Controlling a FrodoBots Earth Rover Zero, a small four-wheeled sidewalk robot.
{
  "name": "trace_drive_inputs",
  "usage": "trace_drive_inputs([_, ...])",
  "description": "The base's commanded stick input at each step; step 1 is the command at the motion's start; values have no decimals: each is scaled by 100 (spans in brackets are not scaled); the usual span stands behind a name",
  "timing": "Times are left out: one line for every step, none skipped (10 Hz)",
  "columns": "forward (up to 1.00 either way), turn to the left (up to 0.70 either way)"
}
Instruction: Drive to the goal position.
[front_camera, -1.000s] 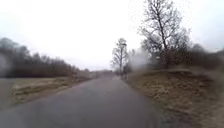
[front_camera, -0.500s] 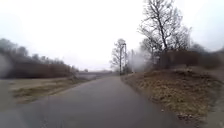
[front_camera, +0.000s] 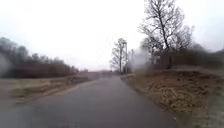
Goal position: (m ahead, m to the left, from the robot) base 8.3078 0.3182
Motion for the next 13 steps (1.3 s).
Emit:
trace_drive_inputs([70, 0])
trace_drive_inputs([70, 0])
trace_drive_inputs([70, 0])
trace_drive_inputs([70, 0])
trace_drive_inputs([70, 0])
trace_drive_inputs([70, 0])
trace_drive_inputs([70, 0])
trace_drive_inputs([70, 0])
trace_drive_inputs([70, 0])
trace_drive_inputs([70, 0])
trace_drive_inputs([70, 0])
trace_drive_inputs([70, 0])
trace_drive_inputs([70, 0])
